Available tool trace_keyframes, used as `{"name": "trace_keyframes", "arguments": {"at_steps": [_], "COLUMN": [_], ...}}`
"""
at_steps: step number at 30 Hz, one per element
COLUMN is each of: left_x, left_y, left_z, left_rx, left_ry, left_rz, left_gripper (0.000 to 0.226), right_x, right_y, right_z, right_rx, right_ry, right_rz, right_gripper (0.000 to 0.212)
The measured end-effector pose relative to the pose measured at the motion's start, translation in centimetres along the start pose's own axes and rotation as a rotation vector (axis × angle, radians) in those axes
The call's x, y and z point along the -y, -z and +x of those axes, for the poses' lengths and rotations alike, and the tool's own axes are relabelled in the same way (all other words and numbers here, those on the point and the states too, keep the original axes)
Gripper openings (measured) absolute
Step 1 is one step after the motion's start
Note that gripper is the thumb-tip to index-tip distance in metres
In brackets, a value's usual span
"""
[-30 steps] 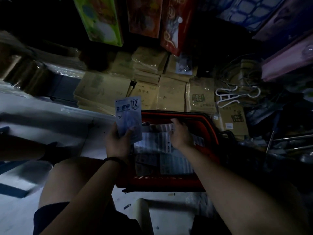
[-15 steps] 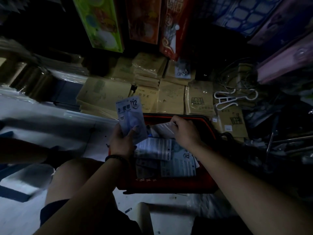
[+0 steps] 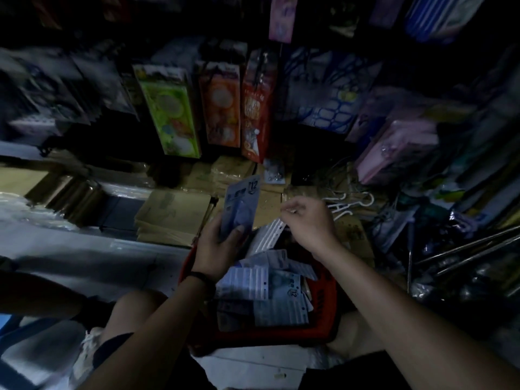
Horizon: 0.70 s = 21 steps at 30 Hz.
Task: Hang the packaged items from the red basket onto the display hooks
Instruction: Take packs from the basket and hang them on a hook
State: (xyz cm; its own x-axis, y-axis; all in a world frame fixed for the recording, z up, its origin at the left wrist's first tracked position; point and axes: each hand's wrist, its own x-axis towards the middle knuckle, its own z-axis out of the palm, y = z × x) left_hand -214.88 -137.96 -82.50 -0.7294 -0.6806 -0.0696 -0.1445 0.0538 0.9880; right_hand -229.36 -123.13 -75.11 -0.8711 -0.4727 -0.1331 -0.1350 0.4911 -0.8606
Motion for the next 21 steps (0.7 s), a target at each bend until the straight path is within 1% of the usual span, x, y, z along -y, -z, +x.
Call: {"name": "trace_keyframes", "arguments": {"at_steps": [1, 2, 3, 5, 7, 9, 11, 13, 16, 18, 19, 20, 21], "left_x": [-1.3, -2.4, -3.8, -6.4, -9.4, -11.8, -13.9, -15.9, -19.1, -21.1, -22.2, -23.3, -24.6], "left_y": [-0.4, -0.6, -0.8, -1.1, -1.3, -1.4, -1.8, -2.4, -3.2, -3.7, -3.9, -4.1, -4.3], "left_z": [-0.2, -0.4, -0.8, -1.5, -2.4, -3.1, -3.6, -3.6, -3.6, -3.4, -3.2, -3.0, -2.8], "left_rx": [0.035, 0.066, 0.092, 0.116, 0.149, 0.194, 0.213, 0.19, 0.157, 0.131, 0.131, 0.132, 0.138], "left_ry": [-0.026, -0.04, -0.054, -0.101, -0.134, -0.155, -0.2, -0.267, -0.364, -0.395, -0.395, -0.383, -0.364], "left_rz": [-0.048, -0.103, -0.144, -0.179, -0.201, -0.217, -0.189, -0.151, -0.152, -0.169, -0.194, -0.235, -0.283], "left_gripper": [0.025, 0.029, 0.032, 0.03, 0.037, 0.047, 0.046, 0.042, 0.047, 0.045, 0.044, 0.044, 0.045], "right_x": [1.6, 3.1, 4.7, 7.8, 9.9, 11.6, 13.3, 14.7, 16.6, 17.7, 18.1, 18.5, 18.8], "right_y": [0.9, 1.7, 2.6, 4.4, 6.0, 7.3, 8.6, 10.0, 12.1, 13.5, 14.3, 15.0, 15.7], "right_z": [-0.3, -0.6, -1.0, -2.0, -2.6, -3.0, -3.2, -3.4, -3.8, -4.3, -4.6, -4.8, -5.0], "right_rx": [0.005, 0.015, 0.026, 0.022, 0.01, -0.004, -0.01, -0.008, 0.028, 0.049, 0.041, 0.005, -0.057], "right_ry": [-0.014, -0.047, -0.094, -0.179, -0.222, -0.237, -0.239, -0.219, -0.133, -0.005, 0.084, 0.182, 0.289], "right_rz": [0.027, 0.097, 0.199, 0.369, 0.526, 0.691, 0.81, 0.891, 0.971, 0.942, 0.894, 0.794, 0.644], "right_gripper": [0.008, 0.016, 0.018, 0.013, 0.01, 0.012, 0.015, 0.02, 0.027, 0.025, 0.027, 0.037, 0.048]}}
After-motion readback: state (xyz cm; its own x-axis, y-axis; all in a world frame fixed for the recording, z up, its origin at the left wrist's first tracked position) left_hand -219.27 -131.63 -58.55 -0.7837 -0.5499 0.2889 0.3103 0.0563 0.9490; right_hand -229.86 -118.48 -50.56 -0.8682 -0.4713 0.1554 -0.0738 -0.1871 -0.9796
